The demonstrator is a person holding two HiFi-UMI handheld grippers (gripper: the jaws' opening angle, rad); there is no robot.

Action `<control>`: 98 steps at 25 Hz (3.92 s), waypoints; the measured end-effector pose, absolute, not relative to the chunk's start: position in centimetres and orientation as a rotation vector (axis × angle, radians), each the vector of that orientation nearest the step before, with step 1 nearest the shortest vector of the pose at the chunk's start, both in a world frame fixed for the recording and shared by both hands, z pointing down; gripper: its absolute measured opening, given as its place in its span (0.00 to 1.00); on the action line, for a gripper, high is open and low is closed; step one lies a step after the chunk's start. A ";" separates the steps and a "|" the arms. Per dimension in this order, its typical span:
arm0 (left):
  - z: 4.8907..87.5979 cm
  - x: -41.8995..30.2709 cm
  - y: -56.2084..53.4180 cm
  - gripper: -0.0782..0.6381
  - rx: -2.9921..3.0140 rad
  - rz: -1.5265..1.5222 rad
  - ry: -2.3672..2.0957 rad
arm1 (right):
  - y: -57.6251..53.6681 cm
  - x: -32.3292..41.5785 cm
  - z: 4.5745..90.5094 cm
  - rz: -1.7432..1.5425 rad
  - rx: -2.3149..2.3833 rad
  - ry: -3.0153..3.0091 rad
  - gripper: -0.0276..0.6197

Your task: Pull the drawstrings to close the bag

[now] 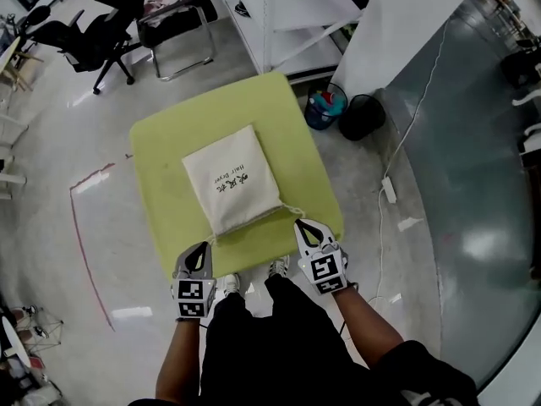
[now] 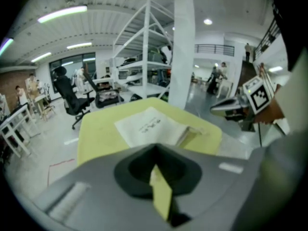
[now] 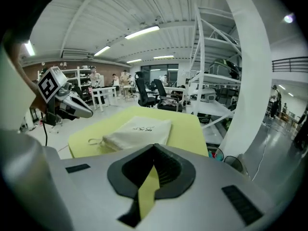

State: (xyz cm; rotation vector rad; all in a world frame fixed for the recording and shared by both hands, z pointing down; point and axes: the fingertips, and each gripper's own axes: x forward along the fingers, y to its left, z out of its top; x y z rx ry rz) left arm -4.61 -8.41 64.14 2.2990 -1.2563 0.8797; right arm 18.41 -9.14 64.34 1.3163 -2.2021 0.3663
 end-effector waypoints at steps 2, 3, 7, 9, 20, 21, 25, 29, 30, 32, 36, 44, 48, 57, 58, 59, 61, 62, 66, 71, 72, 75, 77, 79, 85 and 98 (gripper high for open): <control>65.5 -5.1 -8.0 0.12 2.250 0.903 -1.283 | -9.8 18.6 65.5 0.336 1.252 -2.198 0.04; 66.2 -5.4 -8.0 0.12 2.228 0.915 -1.291 | -10.1 18.6 65.8 0.328 1.226 -2.197 0.04; 68.1 -5.9 -8.2 0.12 2.193 0.948 -1.290 | -10.7 18.1 67.0 0.316 1.166 -2.189 0.04; 68.8 -6.2 -8.3 0.12 2.183 0.951 -1.294 | -10.9 17.8 67.5 0.305 1.147 -2.180 0.04; 72.7 -7.5 -9.1 0.31 2.311 1.062 -1.138 | -11.6 17.9 70.1 0.281 1.107 -2.080 0.05; 73.2 -7.6 -9.0 0.36 2.318 1.108 -1.117 | -11.8 17.8 70.3 0.275 1.097 -2.072 0.05; 75.2 -7.6 -8.9 0.37 2.335 1.274 -1.035 | -12.4 18.1 71.4 0.240 1.031 -2.033 0.13; 76.6 -7.1 -9.2 0.37 2.337 1.331 -0.949 | -13.4 18.7 72.8 0.205 0.969 -1.988 0.16; 76.8 -6.9 -9.1 0.37 2.338 1.335 -0.932 | -13.5 18.8 73.1 0.200 0.956 -1.981 0.16; 77.0 -6.7 -9.2 0.37 2.337 1.342 -0.913 | -13.8 19.0 73.5 0.194 0.925 -1.976 0.16; 77.4 -6.6 -9.3 0.37 2.324 1.342 -0.877 | -13.8 18.6 74.2 0.200 0.858 -1.977 0.16; 77.6 -6.3 -9.5 0.36 2.317 1.335 -0.819 | -13.8 17.5 75.1 0.200 0.782 -1.978 0.15; 77.8 -6.2 -9.3 0.35 2.312 1.321 -0.821 | -13.7 17.4 75.4 0.210 0.775 -1.978 0.12; 77.5 -6.3 -9.4 0.34 2.320 1.343 -0.759 | -13.6 17.6 75.5 0.232 0.761 -1.980 0.10; 77.5 -6.4 -9.3 0.33 2.320 1.350 -0.751 | -13.6 17.7 75.5 0.232 0.760 -1.980 0.10; 77.5 -6.5 -9.3 0.33 2.321 1.359 -0.741 | -13.5 17.6 75.5 0.232 0.760 -1.980 0.10; 77.4 -6.6 -9.5 0.32 2.327 1.373 -0.727 | -13.5 17.6 75.4 0.234 0.760 -1.980 0.09; 77.4 -6.6 -9.5 0.31 2.330 1.377 -0.724 | -13.5 17.6 75.5 0.234 0.758 -1.980 0.09; 76.8 -6.5 -9.8 0.30 2.339 1.366 -0.714 | -13.4 17.5 75.6 0.235 0.748 -1.977 0.09; 77.4 -6.6 -9.6 0.30 2.347 1.420 -0.661 | -13.3 17.4 75.9 0.221 0.730 -1.965 0.09; 77.5 -6.4 -9.7 0.30 2.353 1.434 -0.652 | -13.3 17.4 75.9 0.218 0.726 -1.964 0.09; 77.6 -6.0 -10.0 0.29 2.374 1.464 -0.641 | -13.5 17.4 76.1 0.209 0.720 -1.960 0.09; 77.6 -5.7 -10.0 0.27 2.384 1.480 -0.626 | -13.6 17.4 76.2 0.205 0.718 -1.957 0.09; 77.6 -5.3 -9.8 0.25 2.395 1.495 -0.603 | -13.7 17.5 76.1 0.204 0.719 -1.954 0.09; 77.5 -4.8 -9.5 0.15 2.406 1.496 -0.597 | -13.9 17.5 76.0 0.177 0.714 -1.950 0.09; 75.6 -6.2 -9.7 0.12 2.350 1.309 -0.781 | -14.1 17.6 72.9 0.247 0.821 -2.012 0.06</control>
